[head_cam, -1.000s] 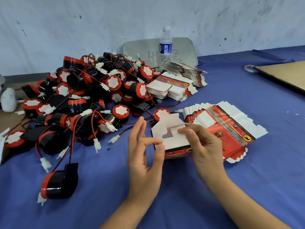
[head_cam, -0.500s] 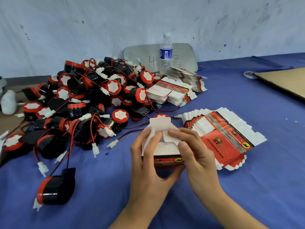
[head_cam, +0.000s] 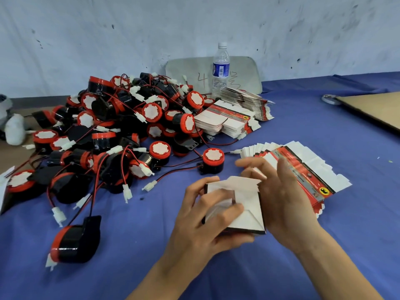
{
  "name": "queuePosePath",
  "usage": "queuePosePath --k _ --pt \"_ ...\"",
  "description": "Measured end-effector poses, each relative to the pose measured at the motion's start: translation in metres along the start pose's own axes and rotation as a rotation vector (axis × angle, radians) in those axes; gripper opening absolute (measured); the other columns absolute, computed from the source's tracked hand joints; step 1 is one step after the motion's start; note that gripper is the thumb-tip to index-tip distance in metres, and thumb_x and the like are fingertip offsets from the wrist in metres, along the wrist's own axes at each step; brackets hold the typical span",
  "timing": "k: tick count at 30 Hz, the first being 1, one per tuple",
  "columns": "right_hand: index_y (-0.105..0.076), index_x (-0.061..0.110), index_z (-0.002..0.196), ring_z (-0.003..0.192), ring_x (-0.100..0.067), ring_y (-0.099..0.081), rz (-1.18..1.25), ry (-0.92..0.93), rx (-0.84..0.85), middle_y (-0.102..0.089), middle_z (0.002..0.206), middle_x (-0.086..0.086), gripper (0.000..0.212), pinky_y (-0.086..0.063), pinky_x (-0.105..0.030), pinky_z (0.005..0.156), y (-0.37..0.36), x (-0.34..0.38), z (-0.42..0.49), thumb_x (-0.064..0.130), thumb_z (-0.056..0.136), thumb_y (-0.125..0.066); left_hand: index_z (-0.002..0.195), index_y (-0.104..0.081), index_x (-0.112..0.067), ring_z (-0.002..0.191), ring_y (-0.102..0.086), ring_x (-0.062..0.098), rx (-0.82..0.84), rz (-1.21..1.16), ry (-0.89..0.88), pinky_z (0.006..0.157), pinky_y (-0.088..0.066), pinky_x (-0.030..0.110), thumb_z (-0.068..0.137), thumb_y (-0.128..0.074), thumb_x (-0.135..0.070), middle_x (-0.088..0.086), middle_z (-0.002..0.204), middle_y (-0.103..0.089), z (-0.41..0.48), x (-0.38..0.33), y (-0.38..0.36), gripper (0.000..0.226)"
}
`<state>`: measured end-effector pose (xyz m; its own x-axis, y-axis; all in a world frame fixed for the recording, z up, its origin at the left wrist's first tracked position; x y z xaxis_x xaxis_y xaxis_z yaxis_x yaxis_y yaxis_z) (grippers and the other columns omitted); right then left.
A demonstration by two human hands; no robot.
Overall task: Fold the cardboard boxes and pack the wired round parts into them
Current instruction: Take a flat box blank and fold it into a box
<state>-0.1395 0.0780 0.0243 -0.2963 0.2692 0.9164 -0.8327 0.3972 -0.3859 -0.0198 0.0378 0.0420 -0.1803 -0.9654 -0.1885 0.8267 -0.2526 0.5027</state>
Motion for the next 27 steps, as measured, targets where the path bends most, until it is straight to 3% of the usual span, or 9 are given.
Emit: queuePosePath --k 3,6,11,14,16,19,23,25,27 --pt "-0.068 0.021 0.090 0.083 -0.021 -0.062 -0.081 -0.072 0.176 -0.066 0.094 -0.007 0.052 -0.049 -0.033 0.068 -0.010 -0.006 -0.004 0.068 0.068 -0.070 0.107 -0.056 -0.020 0.123 -0.046 0.026 0.009 -0.066 -0.066 0.101 -0.043 0.030 0.091 -0.057 -0.051 -0.002 0.120 -0.048 0.001 -0.005 0.001 0.035" --pt "-0.063 0.019 0.096 0.091 -0.023 -0.066 -0.101 -0.101 0.284 -0.065 0.117 -0.004 0.022 -0.053 -0.030 0.069 -0.014 -0.006 -0.007 0.033 0.081 -0.070 0.108 -0.057 -0.020 0.130 -0.040 0.020 0.032 -0.082 -0.083 0.102 -0.041 0.026 0.095 -0.049 -0.052 -0.002 0.123 -0.044 0.000 -0.004 0.000 0.036" --pt "-0.059 0.025 0.113 0.099 -0.016 -0.062 -0.281 -0.105 0.289 -0.063 0.116 0.001 0.043 -0.051 -0.025 0.076 -0.010 -0.006 -0.008 0.028 0.072 -0.069 0.104 -0.055 -0.024 0.136 -0.036 0.024 -0.026 -0.152 -0.036 0.104 -0.040 0.029 0.096 -0.049 -0.049 -0.008 0.131 -0.029 -0.006 0.000 0.000 0.027" --pt "-0.061 0.032 0.116 0.100 -0.015 -0.062 -0.342 -0.067 0.228 -0.065 0.110 0.001 0.045 -0.051 -0.027 0.077 -0.008 -0.008 -0.005 0.030 0.071 -0.069 0.100 -0.047 -0.018 0.136 -0.039 0.020 -0.132 -0.230 0.058 0.103 -0.045 0.036 0.094 -0.054 -0.049 -0.008 0.129 -0.032 -0.005 0.007 0.006 0.033" --pt "-0.061 0.034 0.119 0.099 -0.017 -0.062 -0.353 -0.043 0.204 -0.065 0.110 -0.001 0.047 -0.052 -0.030 0.079 -0.009 -0.010 -0.003 0.031 0.072 -0.068 0.102 -0.043 -0.018 0.135 -0.041 0.015 -0.188 -0.266 0.135 0.103 -0.044 0.029 0.090 -0.057 -0.053 -0.007 0.128 -0.036 -0.004 0.011 0.010 0.039" --pt "-0.063 0.037 0.118 0.103 -0.021 -0.061 -0.310 0.014 0.121 -0.063 0.110 -0.001 0.051 -0.052 -0.036 0.083 -0.007 -0.007 -0.001 0.029 0.069 -0.072 0.116 -0.045 -0.023 0.133 -0.038 0.007 -0.204 -0.264 0.341 0.104 -0.033 0.013 0.083 -0.056 -0.065 -0.012 0.130 -0.038 -0.005 0.022 0.012 0.054" --pt "-0.065 0.035 0.116 0.101 -0.023 -0.066 -0.068 0.038 -0.104 -0.067 0.110 0.000 0.053 -0.058 -0.039 0.075 0.012 -0.008 0.005 0.012 0.068 -0.070 0.133 -0.022 -0.058 0.135 -0.031 -0.008 -0.117 -0.558 0.938 0.100 -0.030 0.010 0.069 -0.057 -0.078 -0.029 0.143 -0.026 -0.027 0.051 -0.015 0.076" --pt "-0.065 0.032 0.117 0.103 -0.026 -0.066 0.064 0.002 -0.158 -0.065 0.115 -0.004 0.055 -0.057 -0.045 0.082 0.016 -0.015 0.007 0.009 0.068 -0.066 0.135 -0.019 -0.059 0.115 -0.047 -0.019 -0.029 -0.778 1.126 0.087 -0.040 0.004 0.060 -0.062 -0.070 -0.030 0.134 -0.038 -0.039 0.051 -0.037 0.087" --pt "-0.065 0.031 0.119 0.107 -0.029 -0.064 0.134 -0.018 -0.150 -0.064 0.121 -0.005 0.055 -0.055 -0.045 0.086 0.013 -0.018 0.007 0.008 0.069 -0.063 0.146 -0.019 -0.047 0.108 -0.059 -0.008 0.034 -0.946 1.232 0.096 -0.047 0.018 0.054 -0.068 -0.070 -0.018 0.127 -0.059 -0.048 0.051 -0.053 0.107"
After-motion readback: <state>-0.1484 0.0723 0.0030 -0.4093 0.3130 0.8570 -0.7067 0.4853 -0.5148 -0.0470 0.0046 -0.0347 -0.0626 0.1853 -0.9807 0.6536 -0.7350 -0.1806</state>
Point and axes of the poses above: each hand's wrist, its own z-axis towards the middle knuckle, its own y-axis out of the back of the hand, x = y × z, the point moved 8 cm from there along z, towards the middle knuckle
